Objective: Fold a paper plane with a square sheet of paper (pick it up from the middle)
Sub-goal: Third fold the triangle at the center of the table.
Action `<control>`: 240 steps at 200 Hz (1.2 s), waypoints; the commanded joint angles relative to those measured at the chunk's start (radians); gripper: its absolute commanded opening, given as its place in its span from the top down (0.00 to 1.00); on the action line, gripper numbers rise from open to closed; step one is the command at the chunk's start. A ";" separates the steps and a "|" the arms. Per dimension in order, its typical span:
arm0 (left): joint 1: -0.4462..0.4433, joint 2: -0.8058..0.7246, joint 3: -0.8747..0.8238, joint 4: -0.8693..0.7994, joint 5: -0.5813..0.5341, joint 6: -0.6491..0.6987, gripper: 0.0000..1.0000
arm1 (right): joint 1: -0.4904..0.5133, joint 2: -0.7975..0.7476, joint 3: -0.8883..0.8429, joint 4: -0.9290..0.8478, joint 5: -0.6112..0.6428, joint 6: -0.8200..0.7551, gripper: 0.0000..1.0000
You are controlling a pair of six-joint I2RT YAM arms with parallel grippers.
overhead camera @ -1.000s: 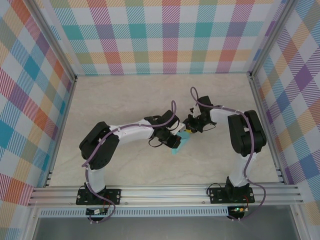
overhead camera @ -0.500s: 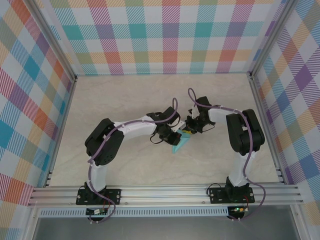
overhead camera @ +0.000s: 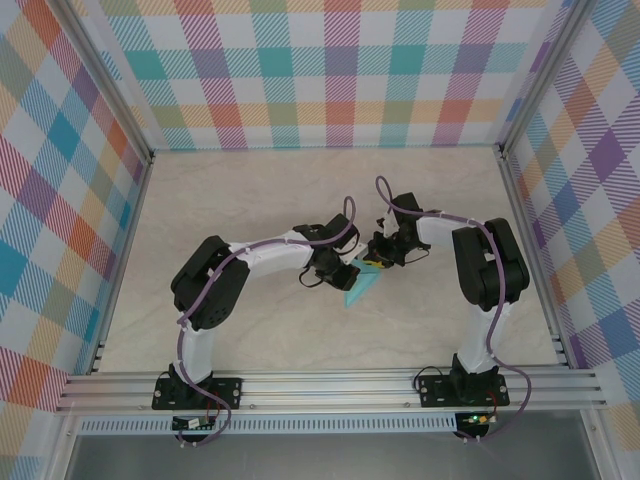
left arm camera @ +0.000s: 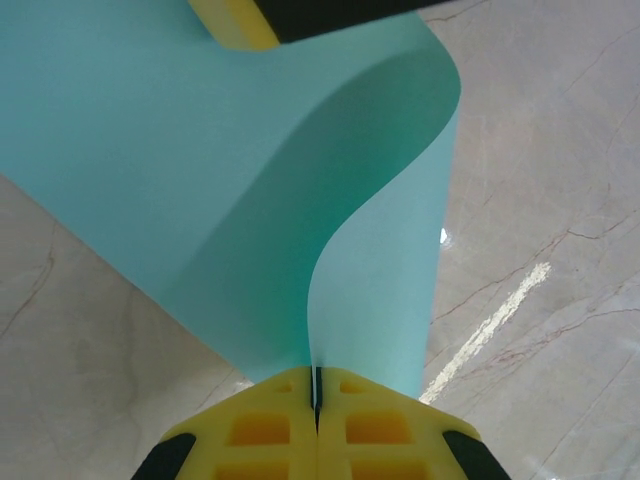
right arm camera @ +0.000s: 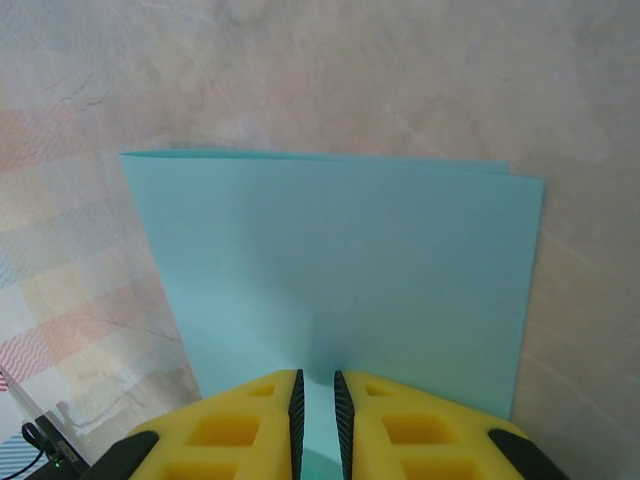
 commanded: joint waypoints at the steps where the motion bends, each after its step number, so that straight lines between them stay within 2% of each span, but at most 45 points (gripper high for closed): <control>1: 0.018 0.023 0.031 -0.029 -0.012 0.013 0.99 | 0.003 0.026 0.005 -0.035 0.032 -0.012 0.80; 210: 0.020 0.072 0.019 -0.024 -0.031 0.014 0.97 | 0.003 0.016 -0.012 -0.013 0.016 0.012 0.79; 240: 0.019 0.073 0.006 -0.024 -0.032 0.020 0.97 | -0.012 -0.049 -0.021 0.003 0.018 0.054 0.79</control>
